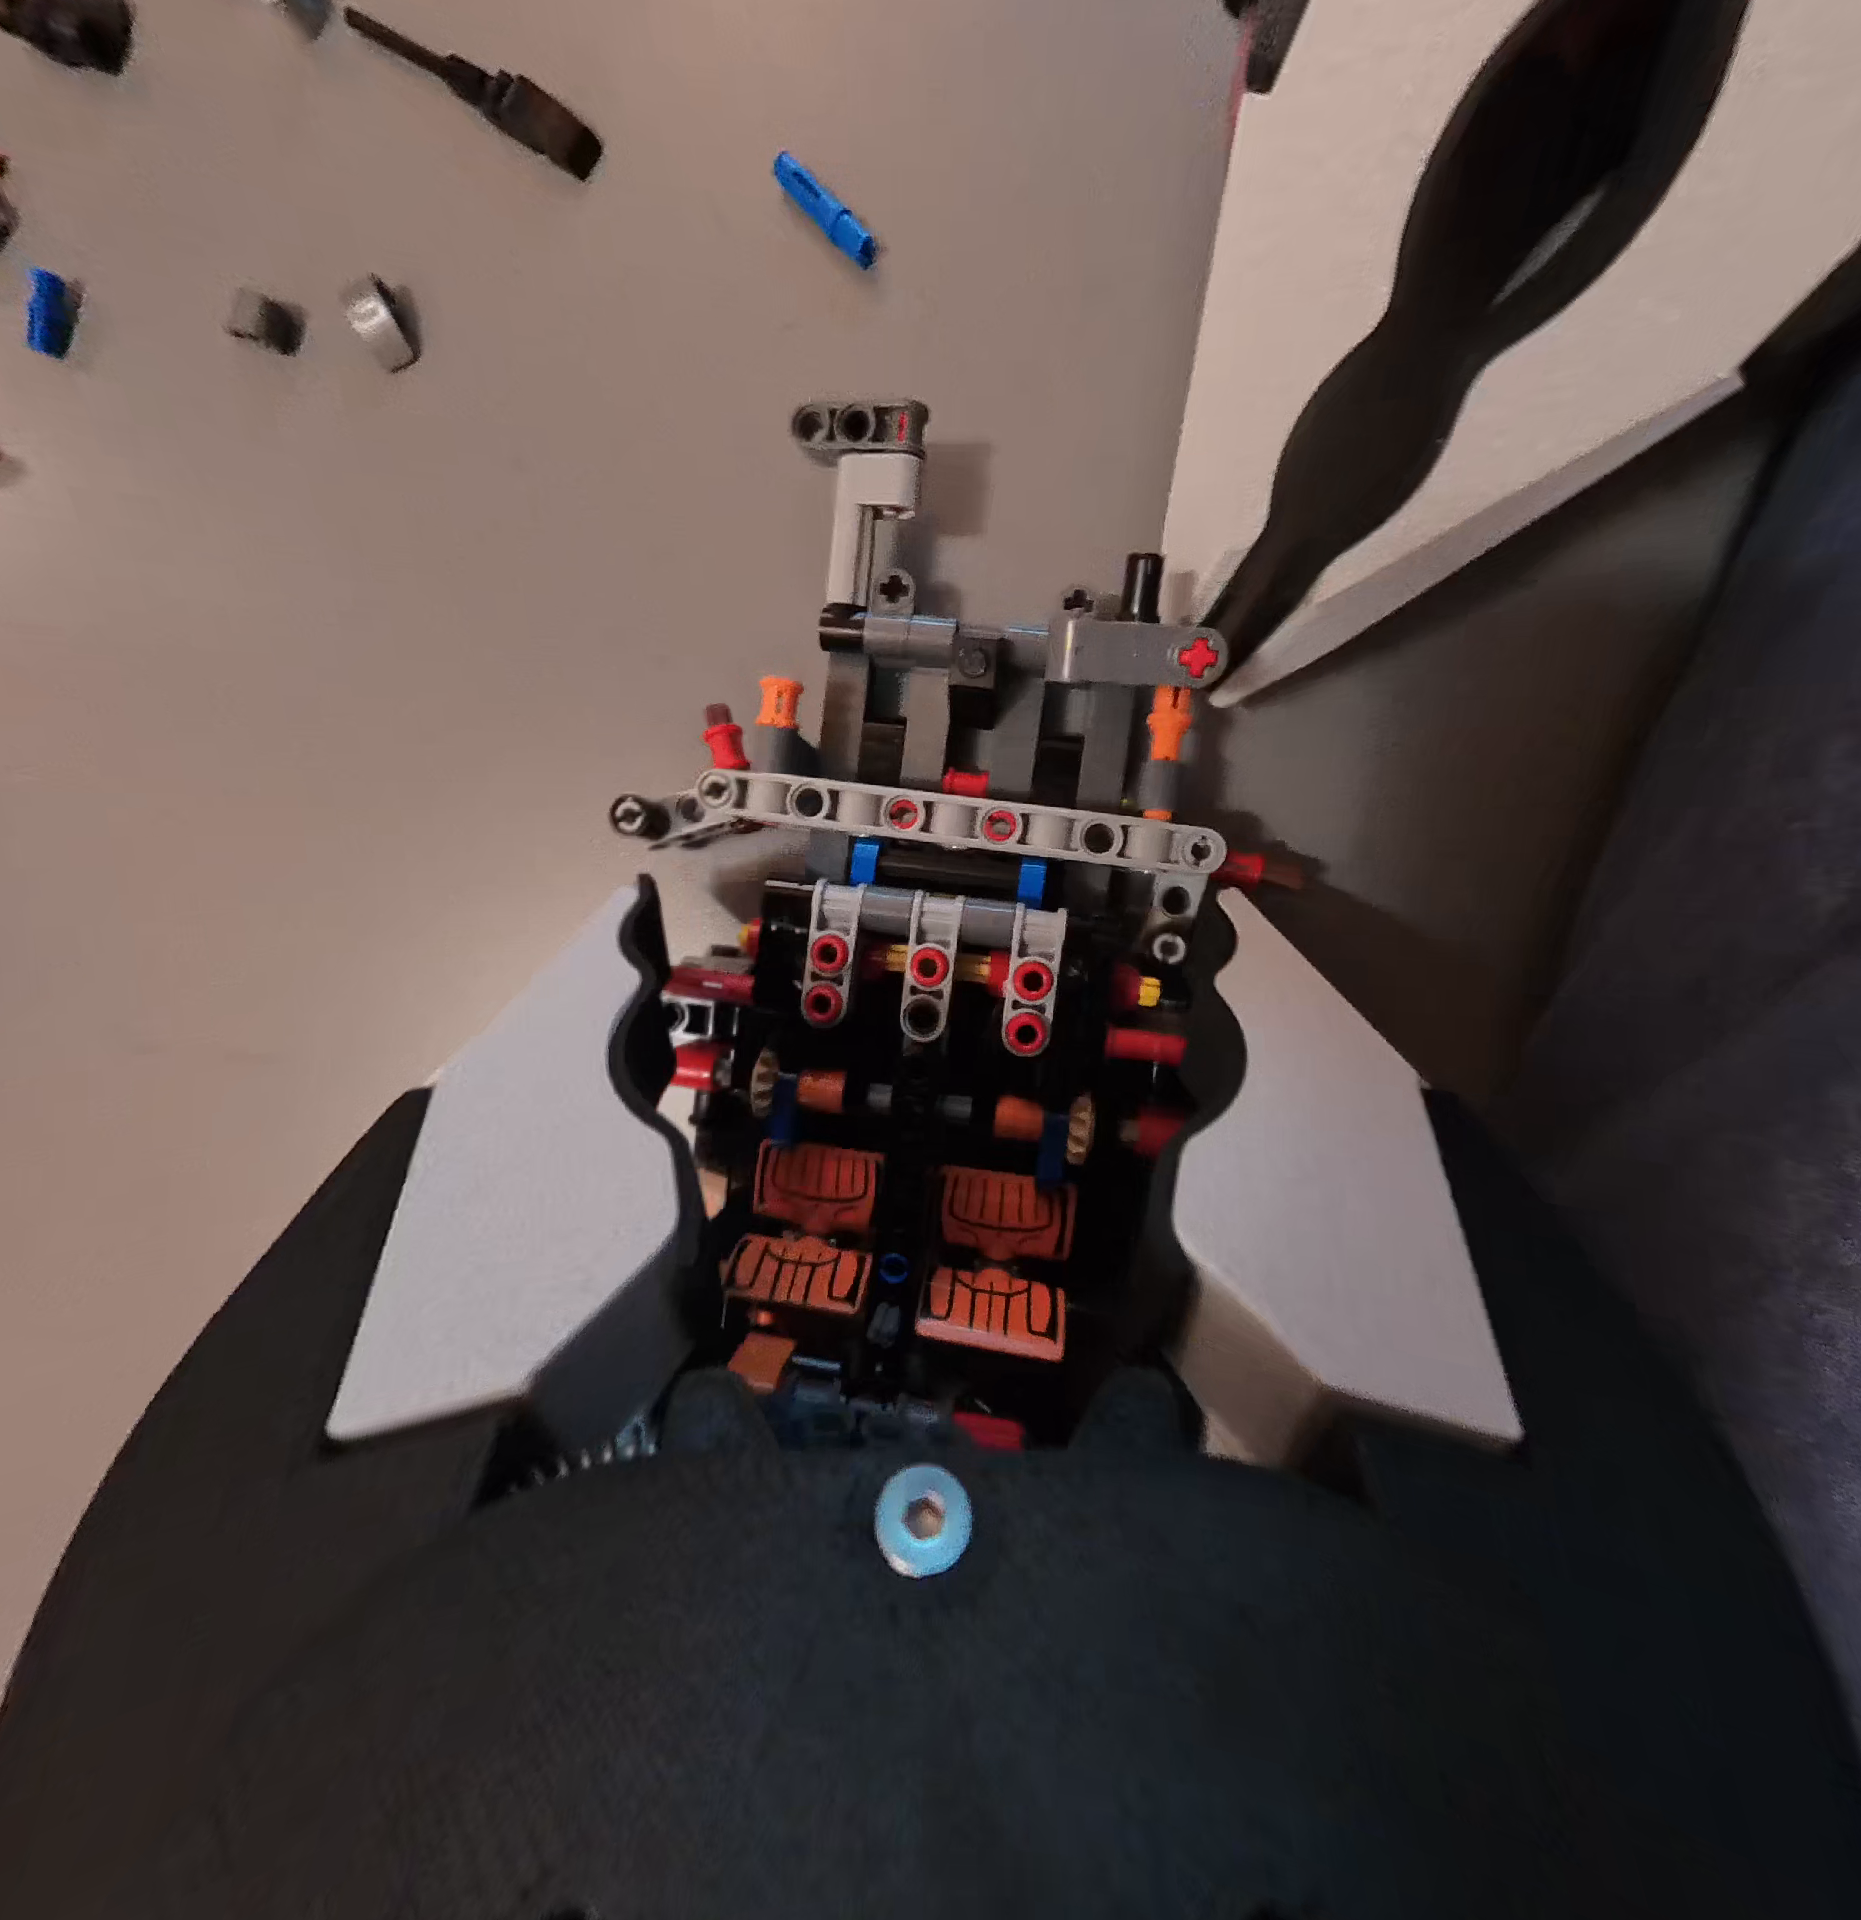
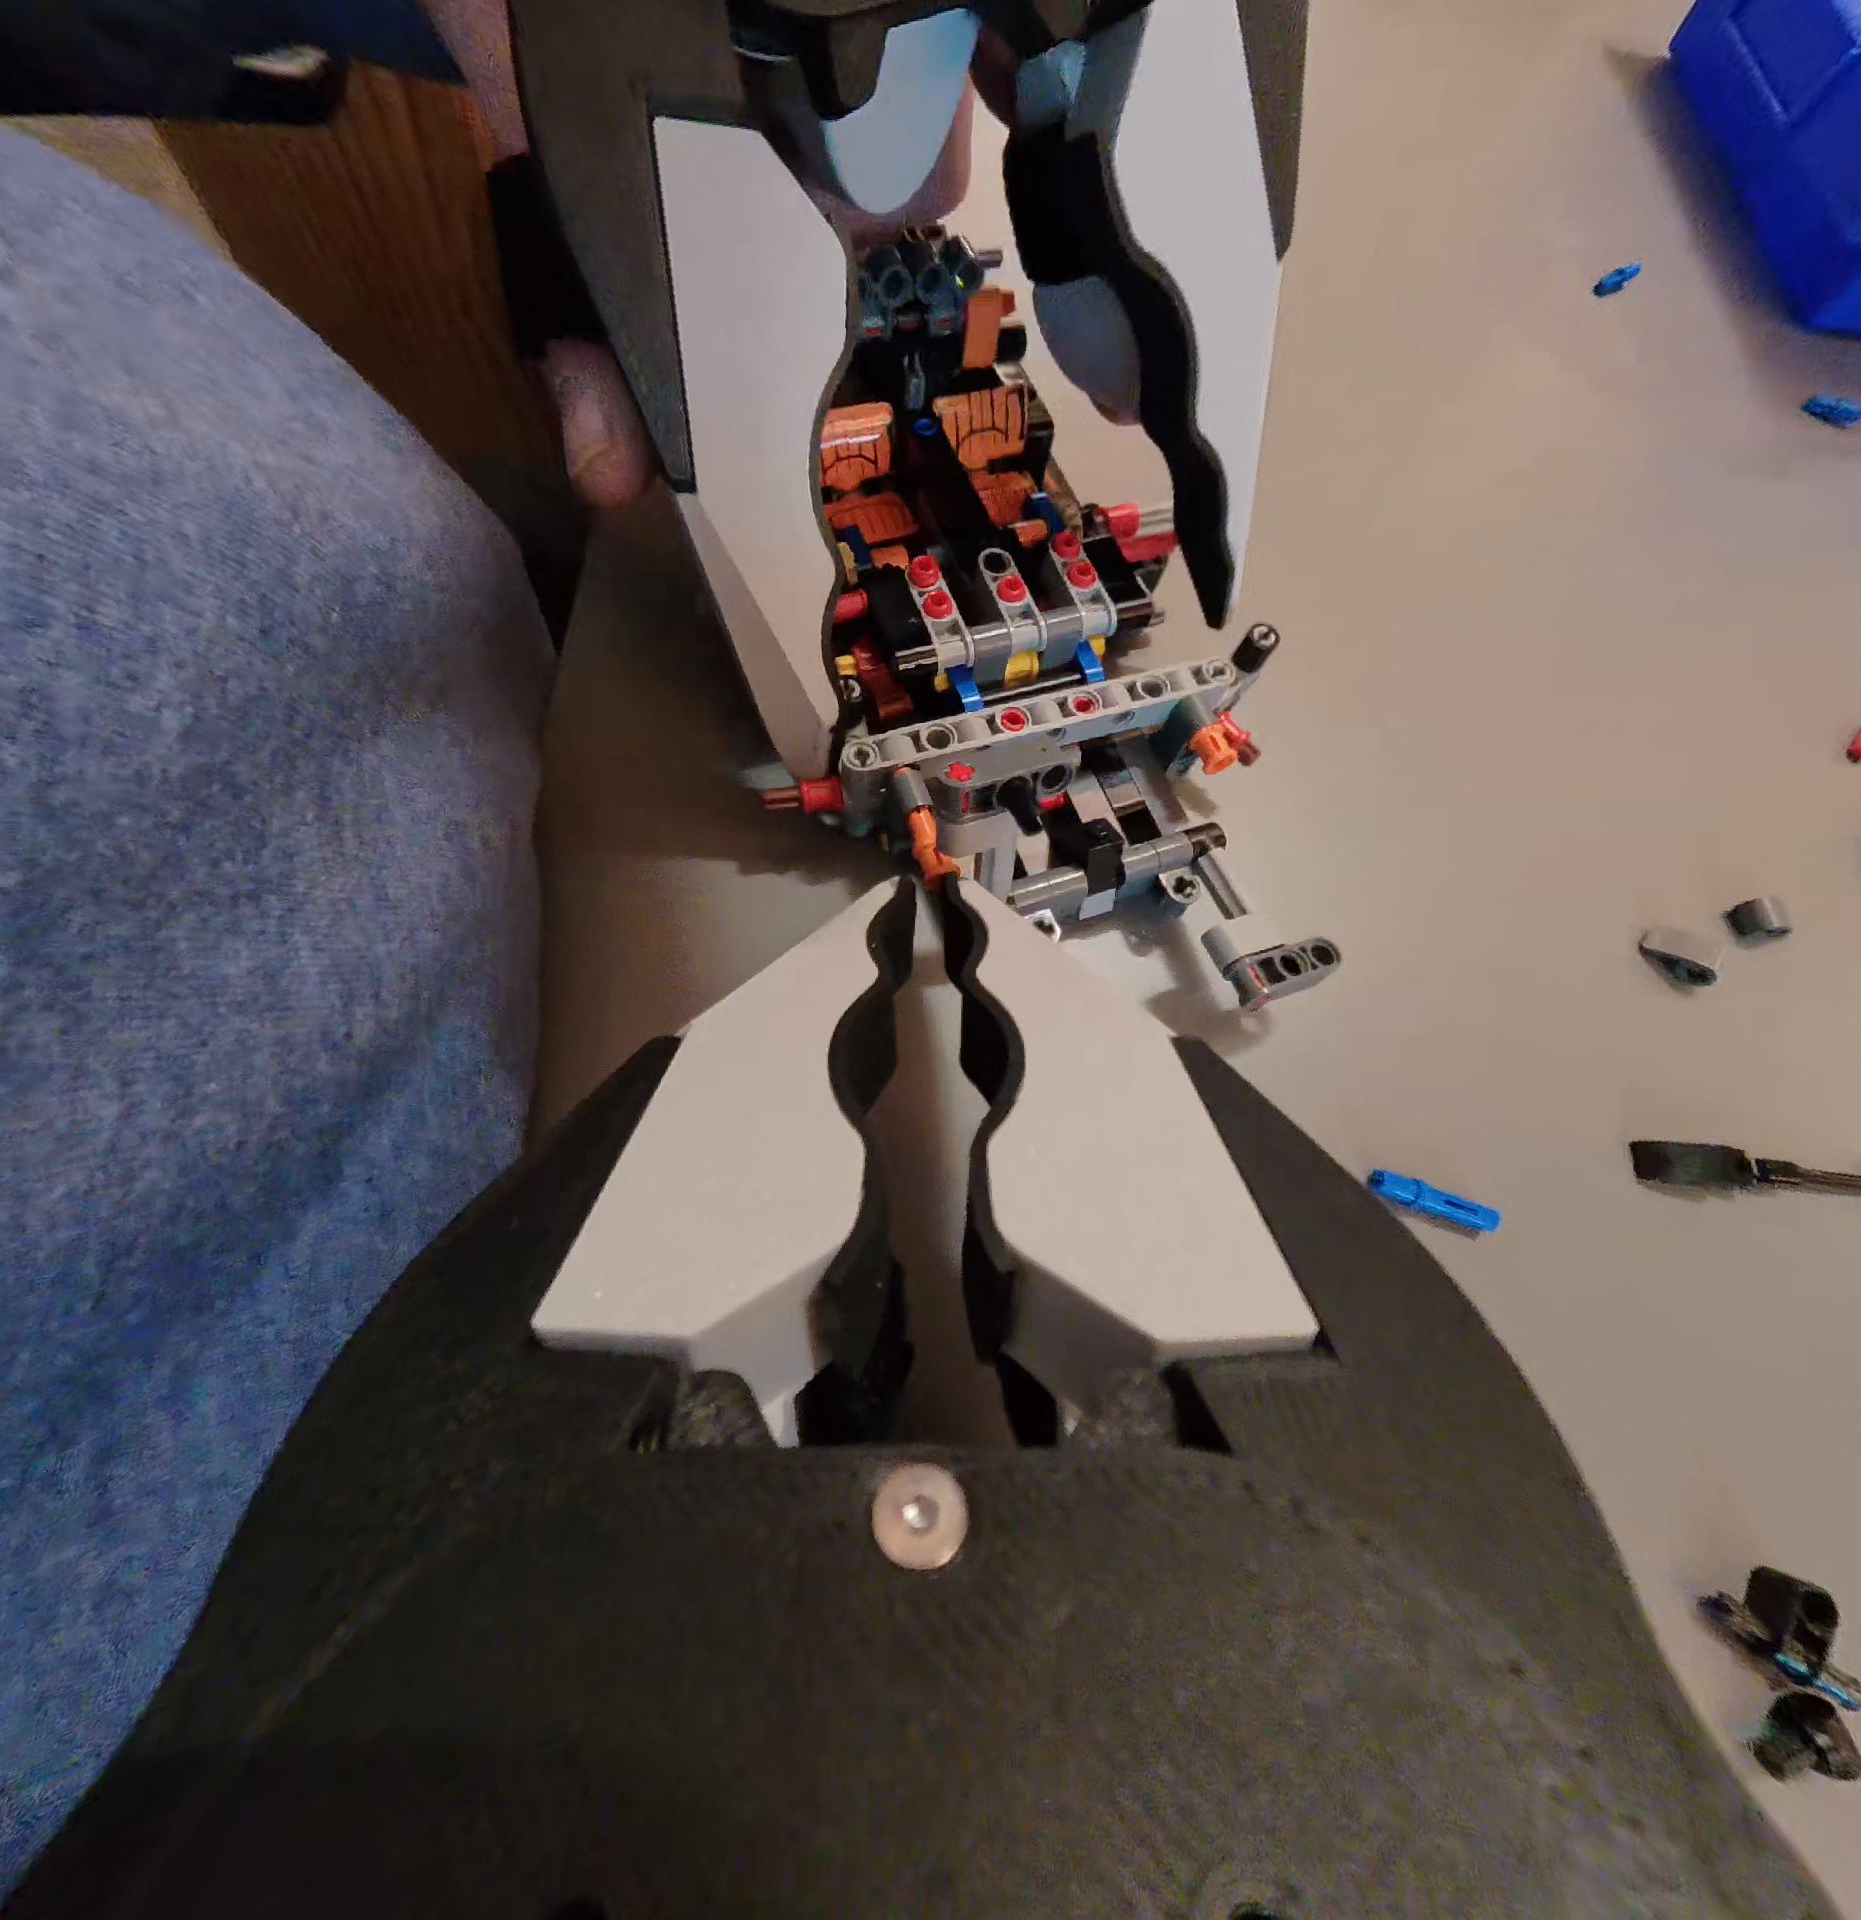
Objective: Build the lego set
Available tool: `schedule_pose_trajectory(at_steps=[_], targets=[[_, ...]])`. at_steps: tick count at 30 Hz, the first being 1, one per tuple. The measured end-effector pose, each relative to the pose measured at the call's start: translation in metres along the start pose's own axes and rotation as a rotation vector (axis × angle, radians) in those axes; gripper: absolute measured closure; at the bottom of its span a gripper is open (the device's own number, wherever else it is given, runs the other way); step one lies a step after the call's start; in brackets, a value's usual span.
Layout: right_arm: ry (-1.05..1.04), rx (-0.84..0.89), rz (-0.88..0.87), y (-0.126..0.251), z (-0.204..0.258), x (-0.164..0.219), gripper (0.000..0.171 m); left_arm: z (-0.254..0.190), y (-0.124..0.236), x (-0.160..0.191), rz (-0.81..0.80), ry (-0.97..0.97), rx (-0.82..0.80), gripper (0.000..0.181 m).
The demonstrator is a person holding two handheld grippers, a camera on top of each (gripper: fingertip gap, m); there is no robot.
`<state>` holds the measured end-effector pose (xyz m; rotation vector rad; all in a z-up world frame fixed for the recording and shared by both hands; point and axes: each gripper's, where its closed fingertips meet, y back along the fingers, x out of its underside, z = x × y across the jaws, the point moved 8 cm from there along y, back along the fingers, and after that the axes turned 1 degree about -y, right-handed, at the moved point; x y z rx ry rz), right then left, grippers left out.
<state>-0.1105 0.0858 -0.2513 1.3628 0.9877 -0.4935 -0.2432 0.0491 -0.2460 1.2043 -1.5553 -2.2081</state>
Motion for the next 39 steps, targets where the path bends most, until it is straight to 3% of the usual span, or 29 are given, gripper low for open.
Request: schedule_pose_trajectory(at_steps=[4,11,23,29,39], targets=[[-0.005,-0.004,0.002,-0.002,-0.001,0.000,0.169,-0.006,0.007,-0.007,-0.040,0.063,-0.032,0.072],[-0.010,-0.007,0.002,-0.003,-0.003,0.000,0.171,-0.013,0.004,-0.008,-0.026,0.169,-0.135,0.093],[-0.020,-0.014,0.003,-0.004,-0.005,-0.001,0.171,-0.006,0.014,-0.009,-0.117,0.272,-0.067,0.114],[-0.031,-0.021,-0.005,-0.003,-0.006,-0.001,0.170,-0.009,0.017,-0.013,-0.061,0.230,-0.118,0.105],[-0.042,-0.017,-0.008,-0.003,-0.007,-0.001,0.171,-0.012,0.010,-0.008,-0.061,0.253,-0.147,0.110]])
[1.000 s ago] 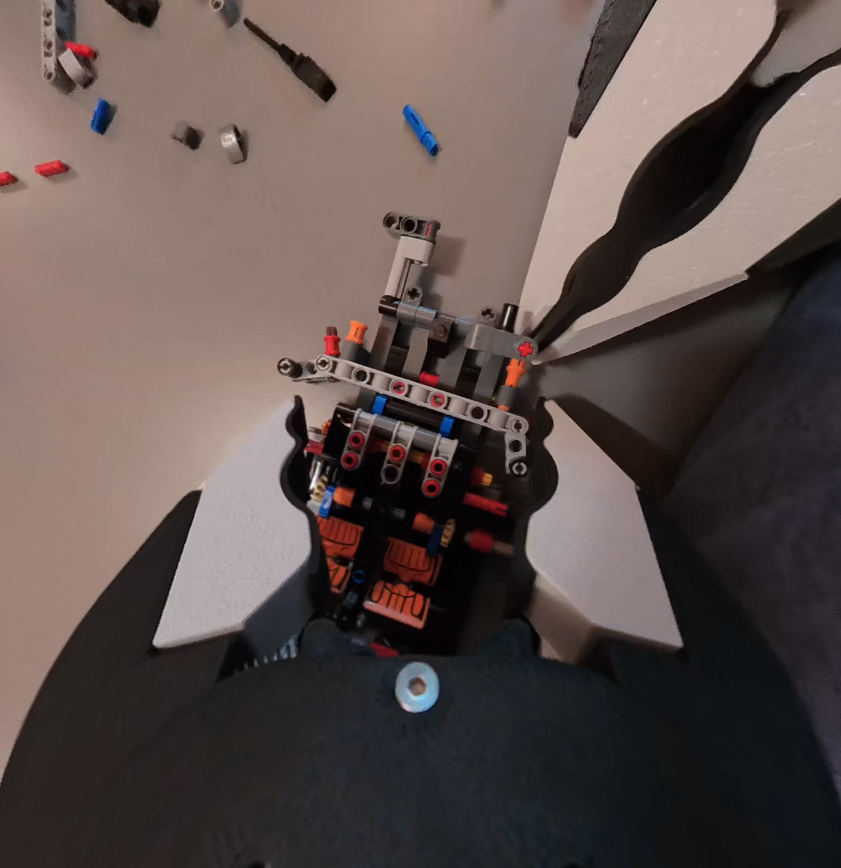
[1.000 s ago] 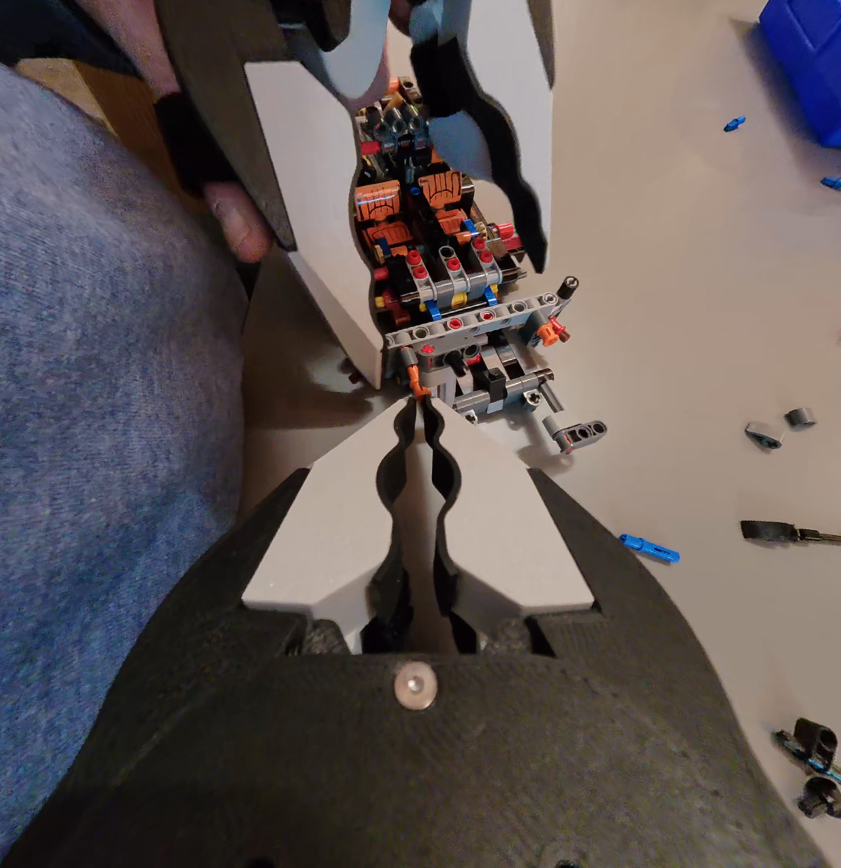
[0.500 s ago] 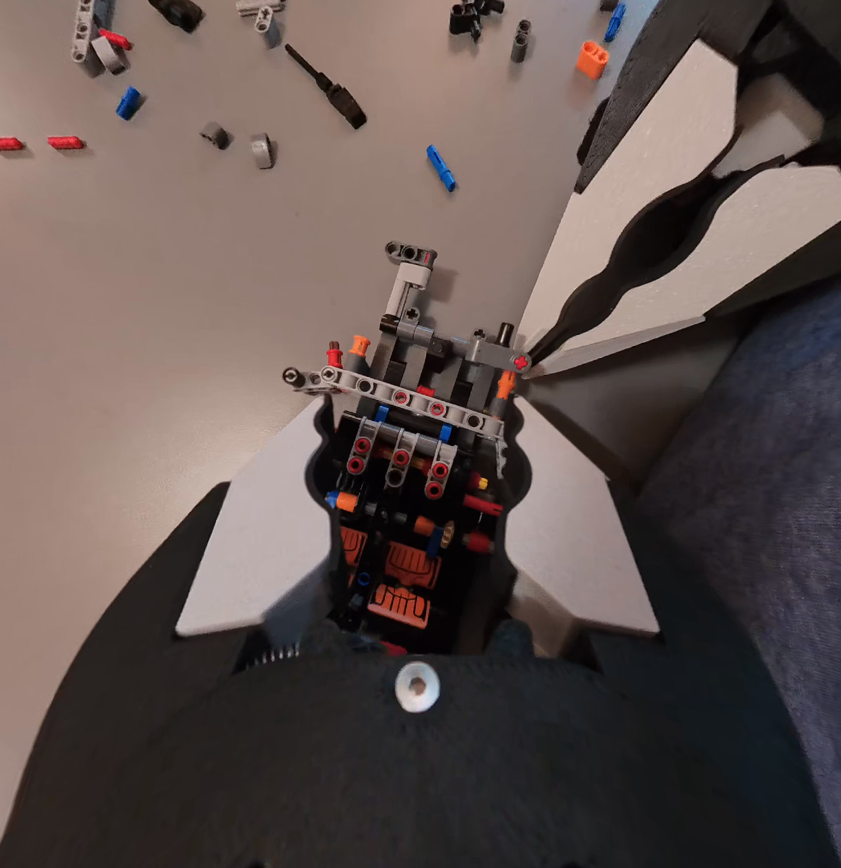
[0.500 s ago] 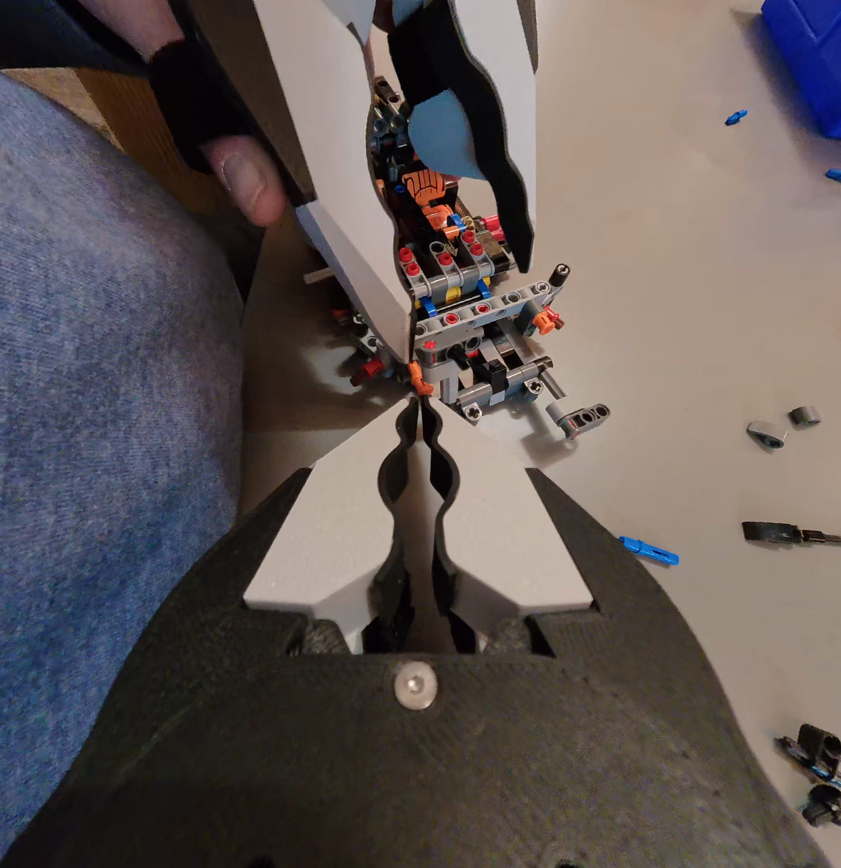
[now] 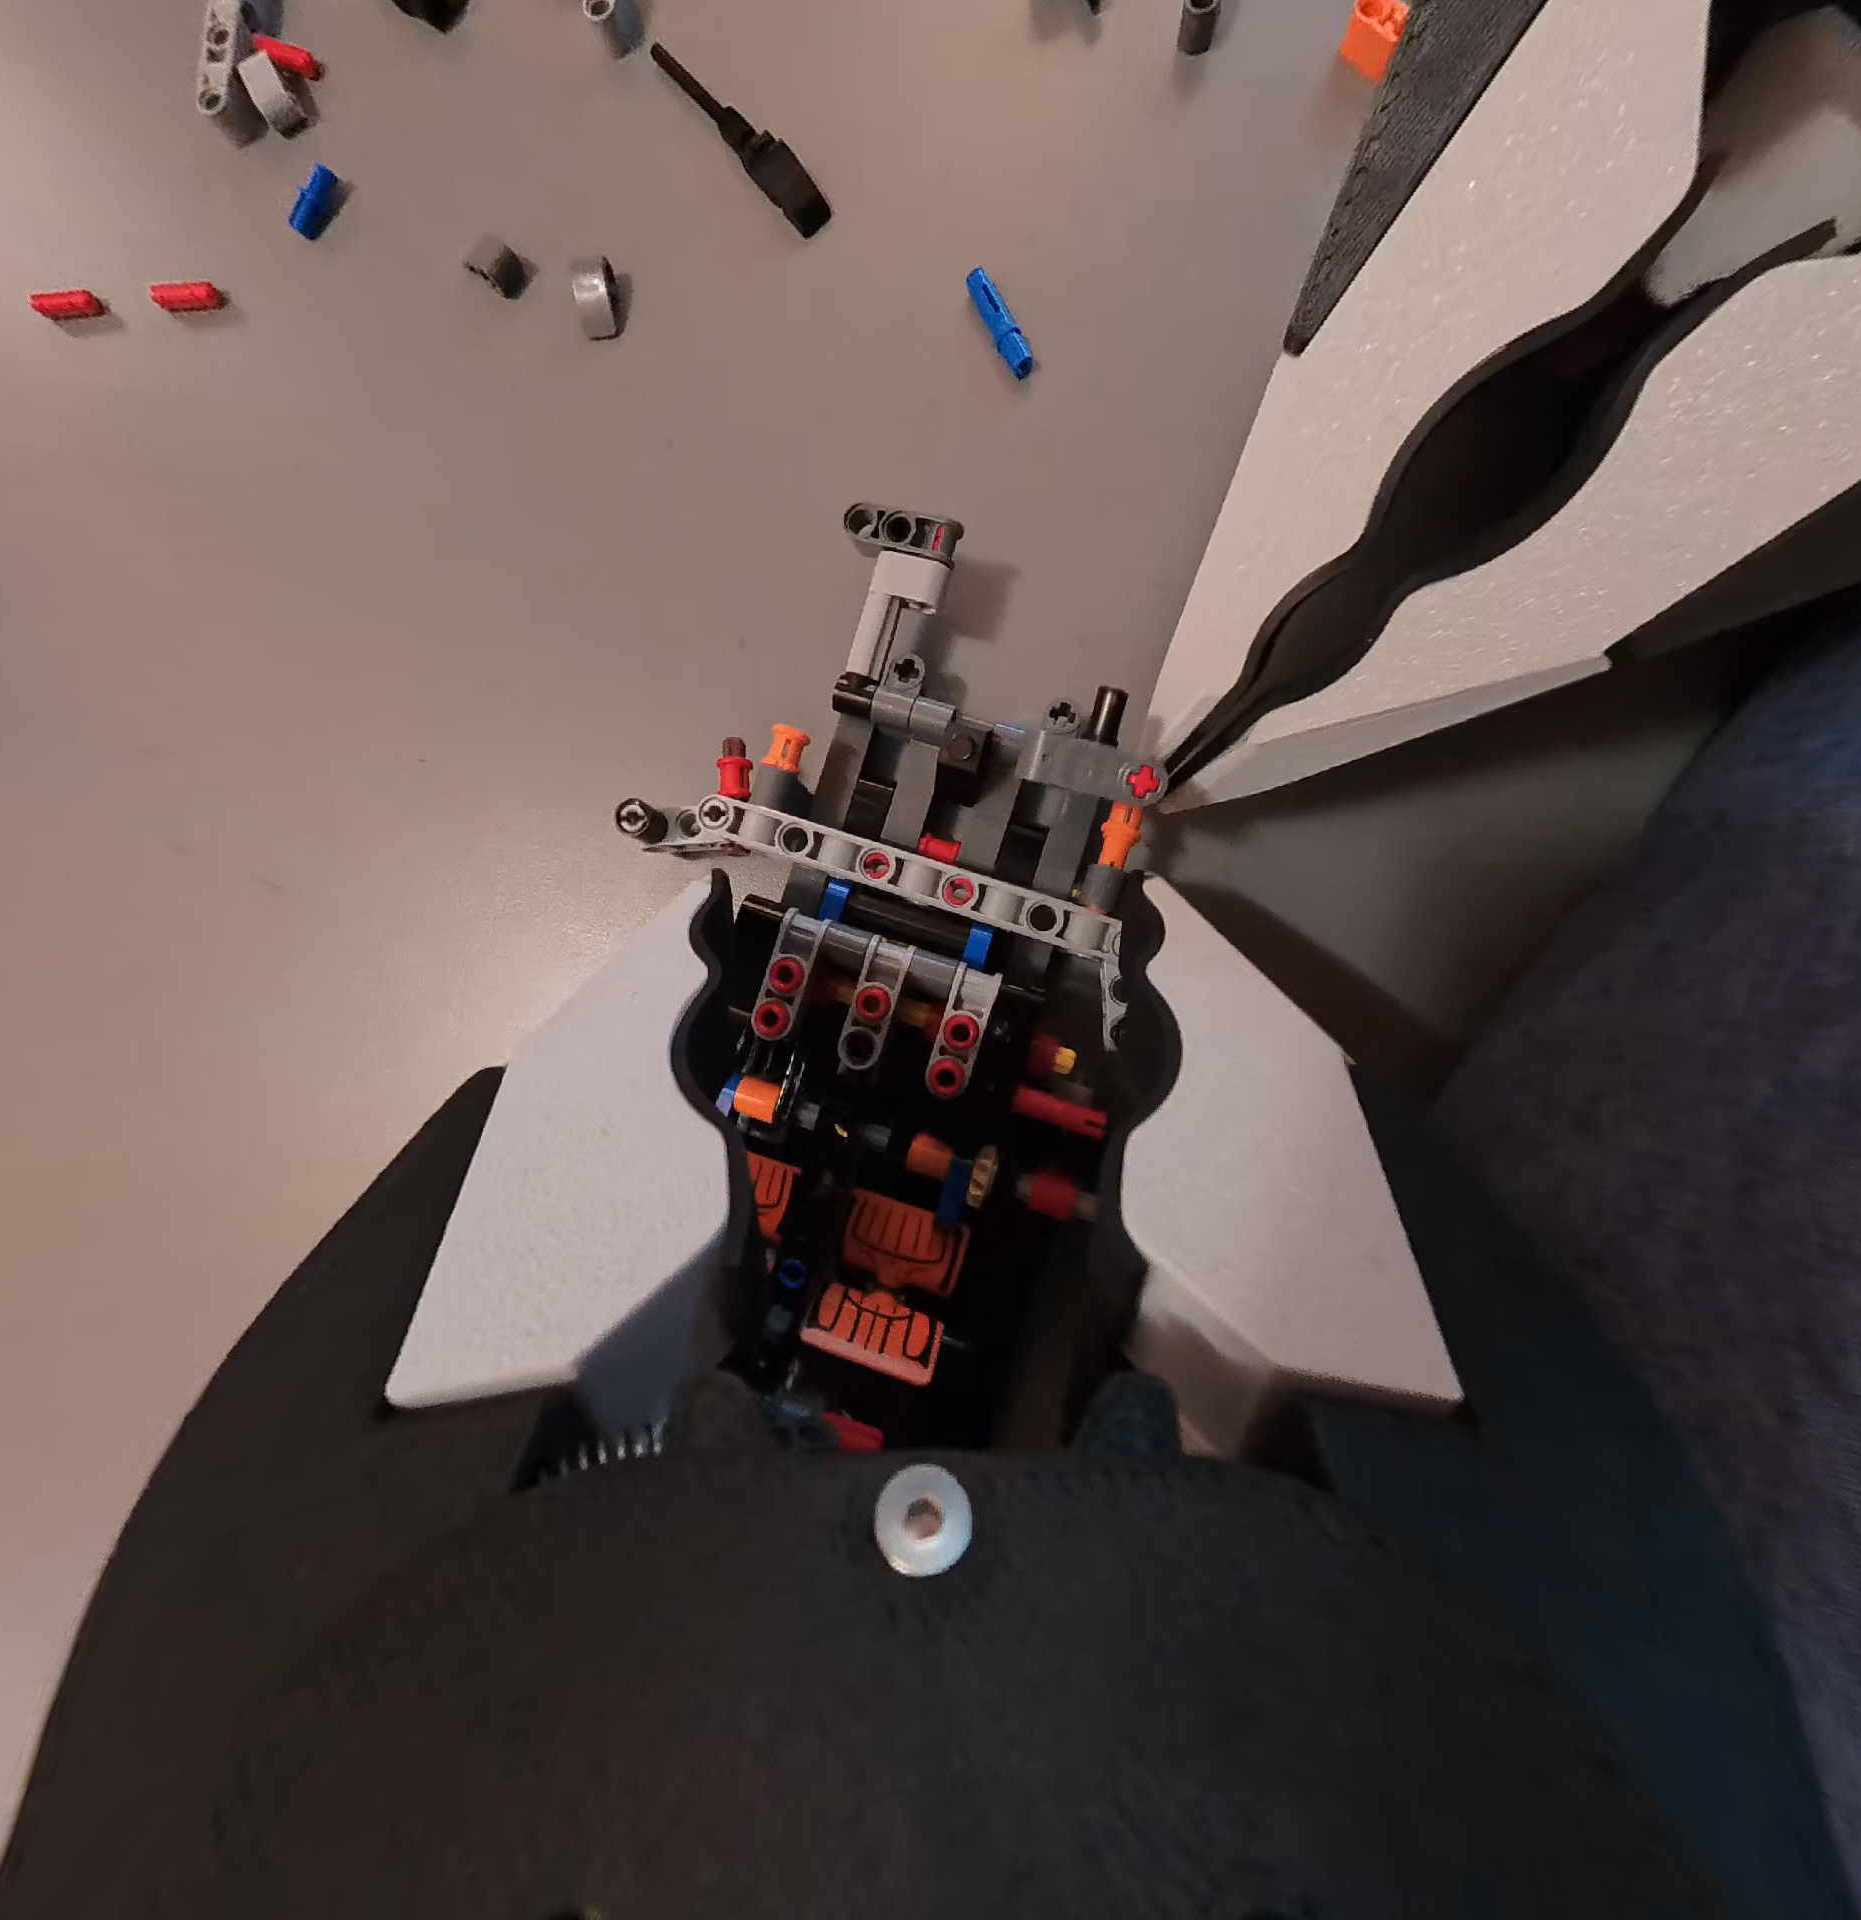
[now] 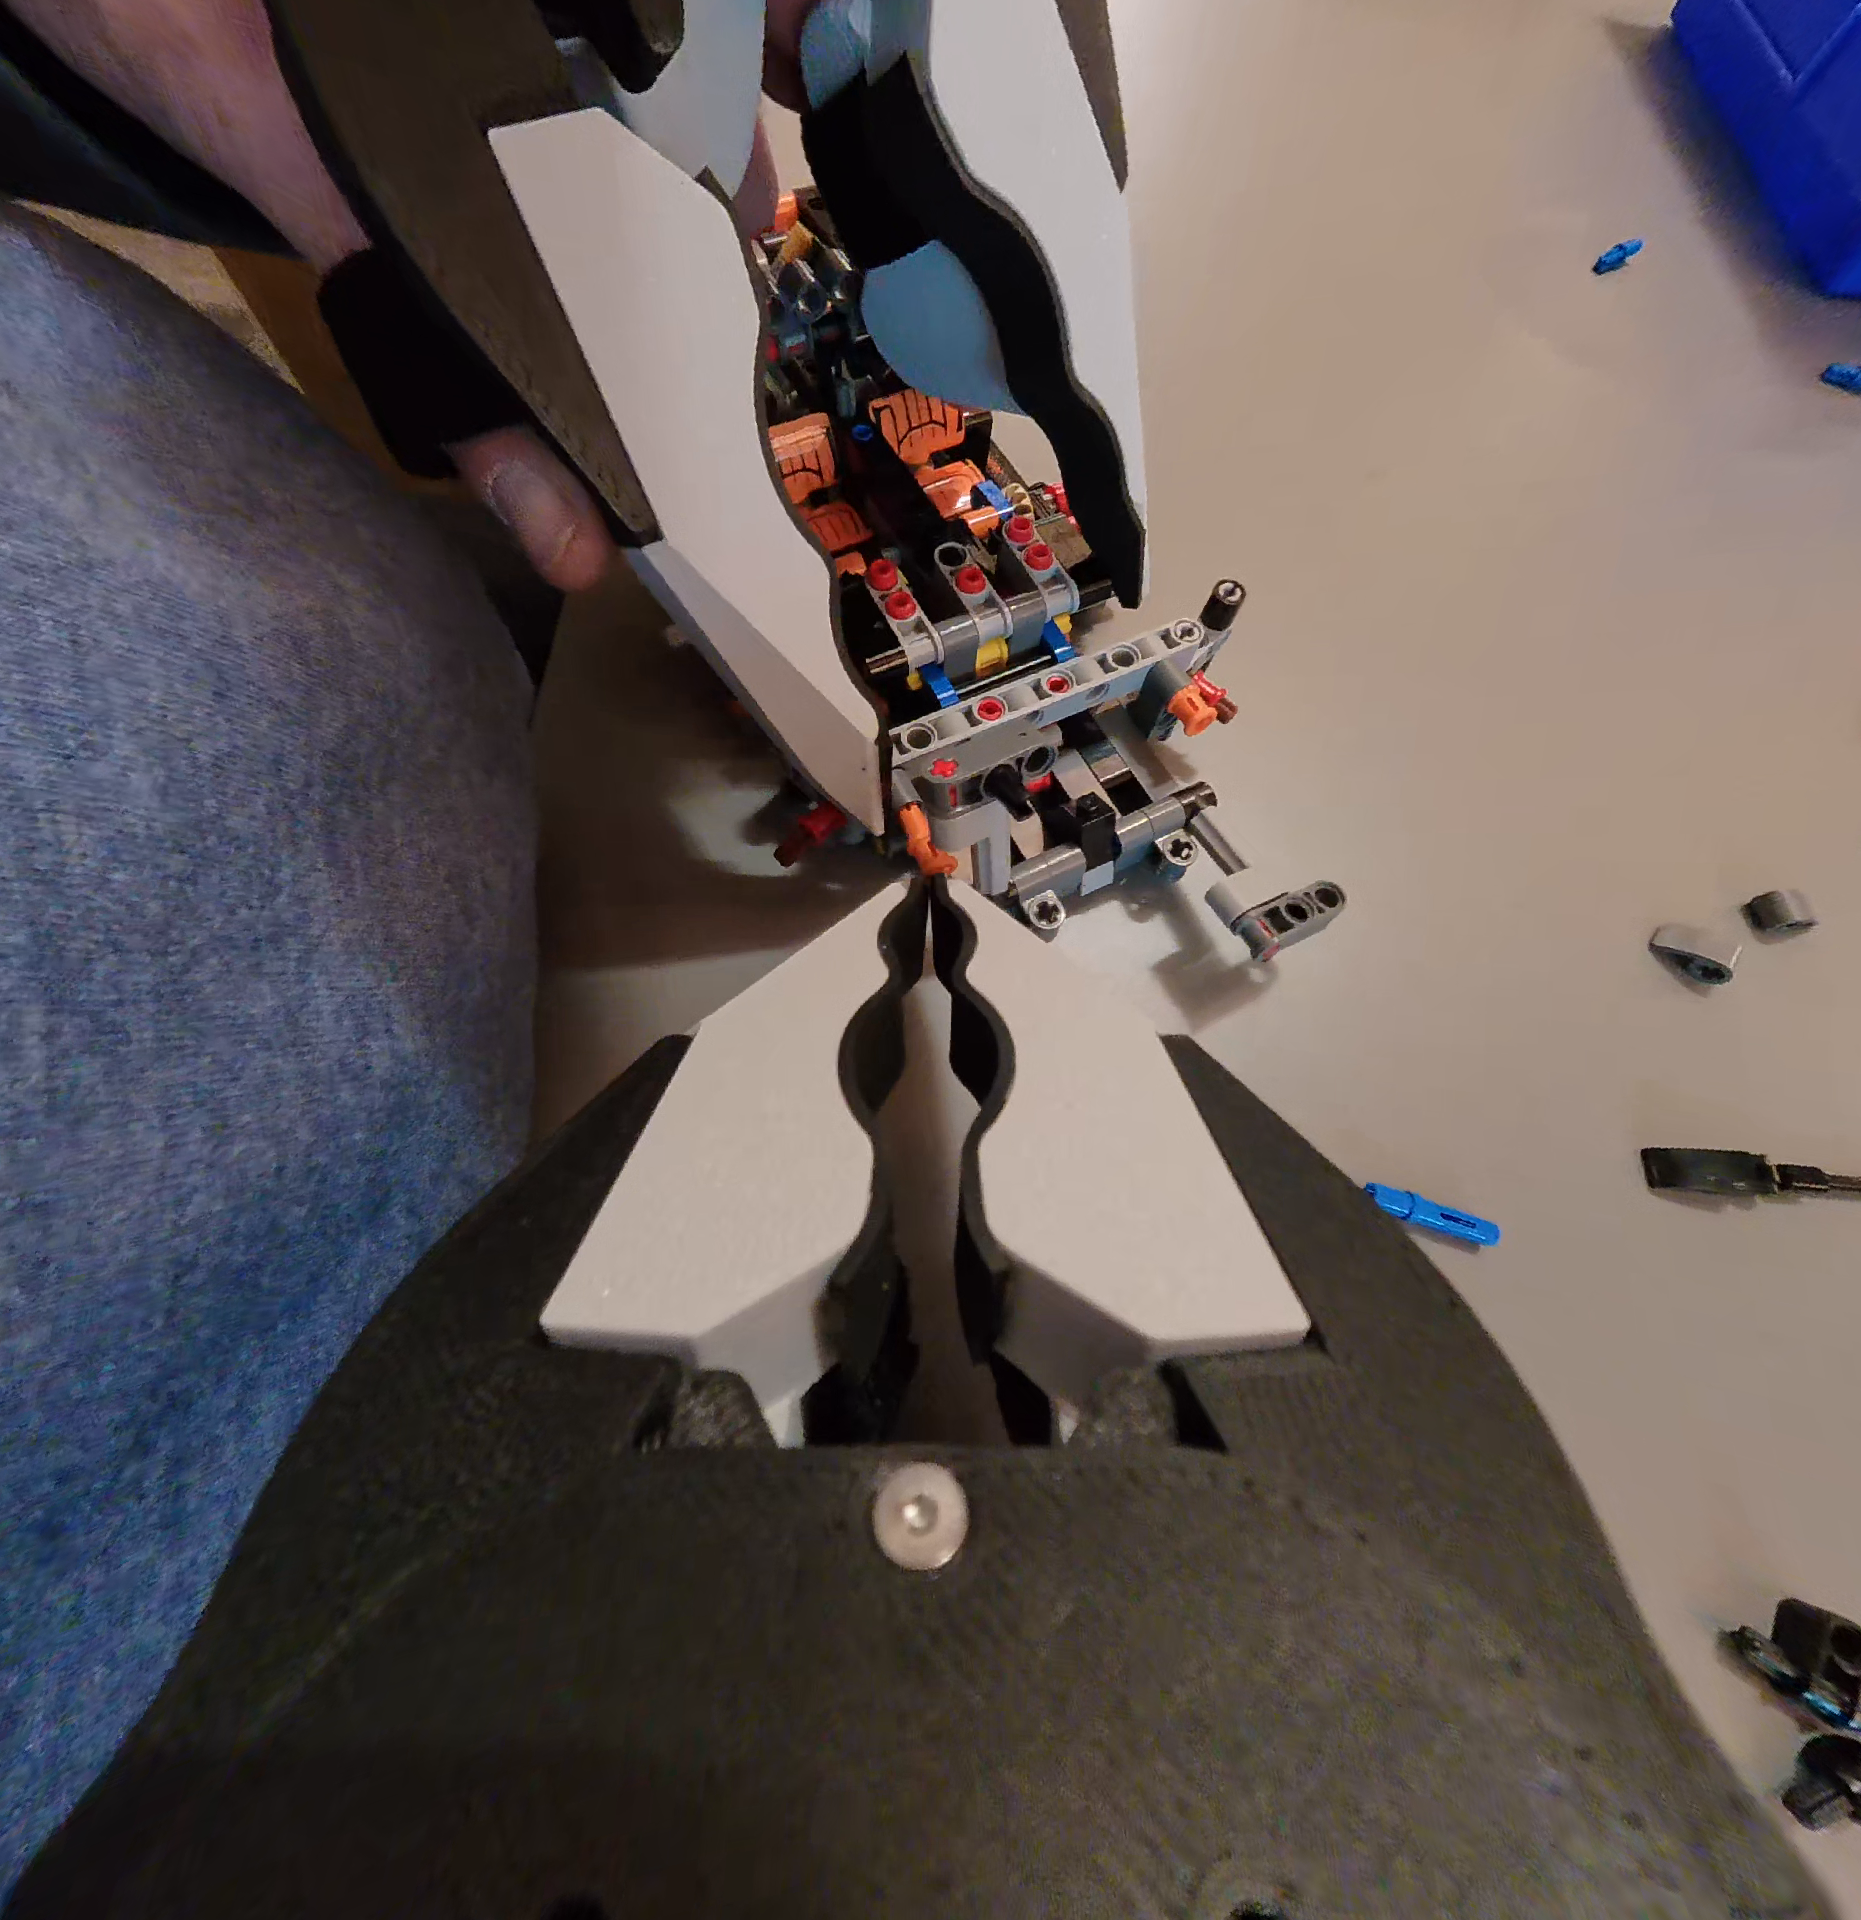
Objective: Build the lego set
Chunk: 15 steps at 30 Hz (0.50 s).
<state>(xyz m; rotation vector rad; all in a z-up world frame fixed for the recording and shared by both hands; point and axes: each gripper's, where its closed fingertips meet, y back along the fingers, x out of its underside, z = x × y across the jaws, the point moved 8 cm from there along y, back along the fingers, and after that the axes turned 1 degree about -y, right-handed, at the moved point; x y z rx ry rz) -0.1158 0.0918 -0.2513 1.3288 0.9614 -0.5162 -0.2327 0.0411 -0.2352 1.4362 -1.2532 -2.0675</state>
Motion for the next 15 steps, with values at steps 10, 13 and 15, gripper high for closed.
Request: schedule_pose_trajectory(at_steps=[10,13,15], targets=[[-0.031,-0.007,-0.023,0.0022,-0.0014,-0.0014,0.171,-0.0022,-0.0002,0.0018,-0.036,-0.033,-0.009,0.111],[-0.042,-0.008,-0.022,0.0010,-0.0020,-0.0021,0.171,-0.0018,-0.0007,0.0019,-0.037,-0.040,-0.012,0.111],[-0.047,-0.013,-0.022,0.0009,-0.0022,-0.0023,0.171,-0.0019,-0.0010,0.0016,-0.035,-0.047,-0.013,0.111]])
